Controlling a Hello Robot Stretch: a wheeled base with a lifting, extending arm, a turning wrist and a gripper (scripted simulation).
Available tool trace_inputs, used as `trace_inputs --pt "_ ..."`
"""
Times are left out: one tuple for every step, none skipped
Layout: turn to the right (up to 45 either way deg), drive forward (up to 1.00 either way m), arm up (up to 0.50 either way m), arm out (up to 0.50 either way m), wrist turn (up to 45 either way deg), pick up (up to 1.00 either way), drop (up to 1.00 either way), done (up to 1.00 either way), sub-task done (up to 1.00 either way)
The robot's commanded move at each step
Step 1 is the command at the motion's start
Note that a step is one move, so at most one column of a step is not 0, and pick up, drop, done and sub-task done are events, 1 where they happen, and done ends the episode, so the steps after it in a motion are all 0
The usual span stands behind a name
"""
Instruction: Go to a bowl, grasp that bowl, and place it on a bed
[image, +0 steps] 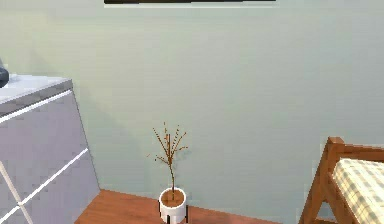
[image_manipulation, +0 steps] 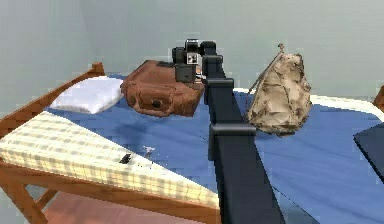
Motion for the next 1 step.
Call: trace_inputs --pt "0.0 0.00 -0.32 0.00 0.0 0.00 0.00 0.00 0.00"
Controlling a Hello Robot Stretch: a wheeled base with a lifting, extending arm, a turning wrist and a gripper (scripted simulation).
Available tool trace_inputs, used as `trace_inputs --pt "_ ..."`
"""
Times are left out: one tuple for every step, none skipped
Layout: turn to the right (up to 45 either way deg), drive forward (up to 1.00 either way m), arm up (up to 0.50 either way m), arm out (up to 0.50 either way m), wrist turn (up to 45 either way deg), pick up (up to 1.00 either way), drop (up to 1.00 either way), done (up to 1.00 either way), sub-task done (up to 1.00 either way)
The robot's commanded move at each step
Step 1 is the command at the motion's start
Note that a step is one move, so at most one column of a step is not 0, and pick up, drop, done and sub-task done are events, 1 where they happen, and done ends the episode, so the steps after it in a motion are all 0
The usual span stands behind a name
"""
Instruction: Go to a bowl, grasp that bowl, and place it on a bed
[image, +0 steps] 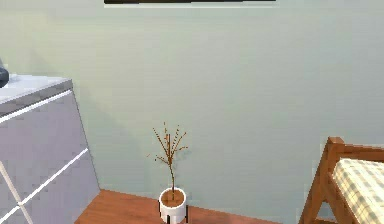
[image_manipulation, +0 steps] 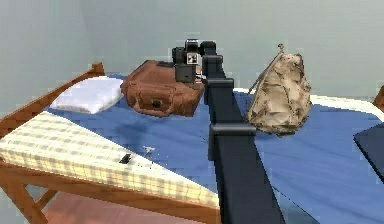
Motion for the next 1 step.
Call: trace_inputs --pt "0.0 0.00 0.00 0.00 0.0 0.00 1.00 0.00 0.00"
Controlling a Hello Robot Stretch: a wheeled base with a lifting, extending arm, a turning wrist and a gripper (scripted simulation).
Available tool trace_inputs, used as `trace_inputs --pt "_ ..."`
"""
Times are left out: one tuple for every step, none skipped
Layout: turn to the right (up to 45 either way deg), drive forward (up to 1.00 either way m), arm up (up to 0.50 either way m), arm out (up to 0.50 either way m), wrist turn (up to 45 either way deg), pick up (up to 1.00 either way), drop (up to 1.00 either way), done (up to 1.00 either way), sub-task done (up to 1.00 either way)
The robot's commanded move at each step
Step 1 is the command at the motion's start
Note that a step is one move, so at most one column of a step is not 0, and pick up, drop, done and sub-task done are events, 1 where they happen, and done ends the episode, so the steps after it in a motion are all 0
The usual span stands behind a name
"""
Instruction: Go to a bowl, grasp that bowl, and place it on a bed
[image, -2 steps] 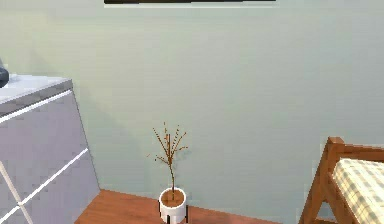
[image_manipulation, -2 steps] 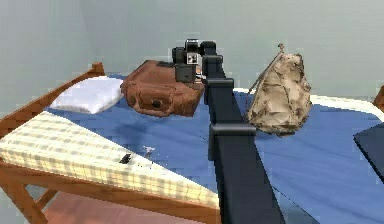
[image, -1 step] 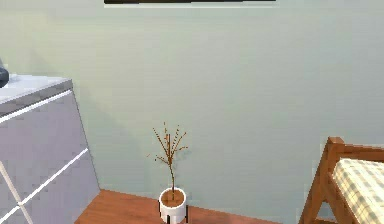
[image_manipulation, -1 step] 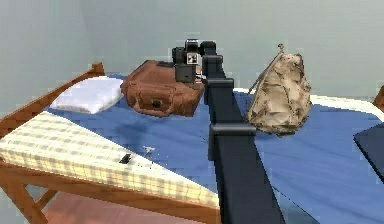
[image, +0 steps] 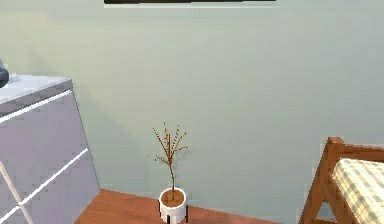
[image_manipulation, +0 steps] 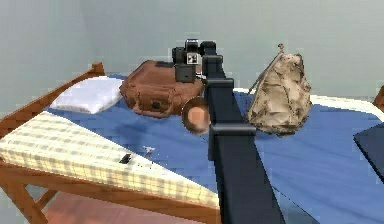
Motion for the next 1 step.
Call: trace_inputs --pt "0.0 0.00 0.02 0.00 0.0 0.00 0.00 0.00 0.00"
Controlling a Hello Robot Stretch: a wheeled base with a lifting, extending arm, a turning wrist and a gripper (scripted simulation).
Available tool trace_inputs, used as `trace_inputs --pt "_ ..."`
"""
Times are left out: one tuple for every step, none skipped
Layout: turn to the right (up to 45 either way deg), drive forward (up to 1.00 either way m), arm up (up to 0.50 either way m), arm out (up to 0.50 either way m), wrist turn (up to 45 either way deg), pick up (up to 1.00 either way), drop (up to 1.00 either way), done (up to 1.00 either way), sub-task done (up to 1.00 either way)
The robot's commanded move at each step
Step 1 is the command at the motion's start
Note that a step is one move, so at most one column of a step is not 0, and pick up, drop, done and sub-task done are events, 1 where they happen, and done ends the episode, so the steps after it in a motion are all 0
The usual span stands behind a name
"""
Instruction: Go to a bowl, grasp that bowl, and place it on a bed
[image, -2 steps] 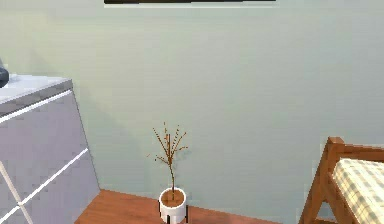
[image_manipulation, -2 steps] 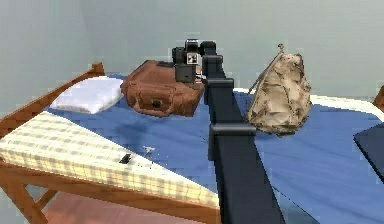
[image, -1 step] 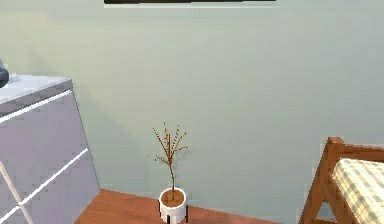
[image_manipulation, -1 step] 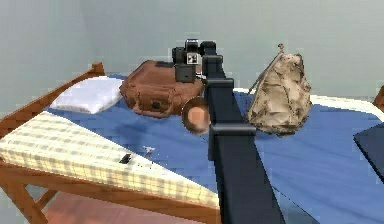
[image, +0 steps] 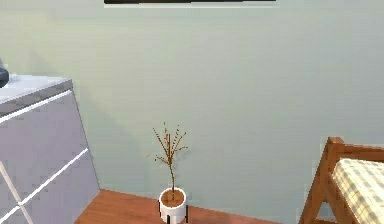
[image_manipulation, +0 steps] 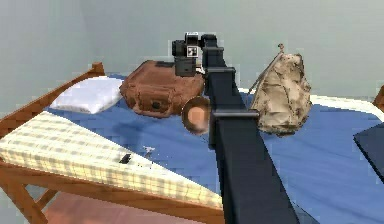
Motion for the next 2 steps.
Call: trace_inputs --pt "0.0 0.00 0.00 -0.08 0.0 0.00 0.00 0.00 0.00" --pt "0.0 0.00 0.00 0.00 0.0 0.00 0.00 1.00 0.00"
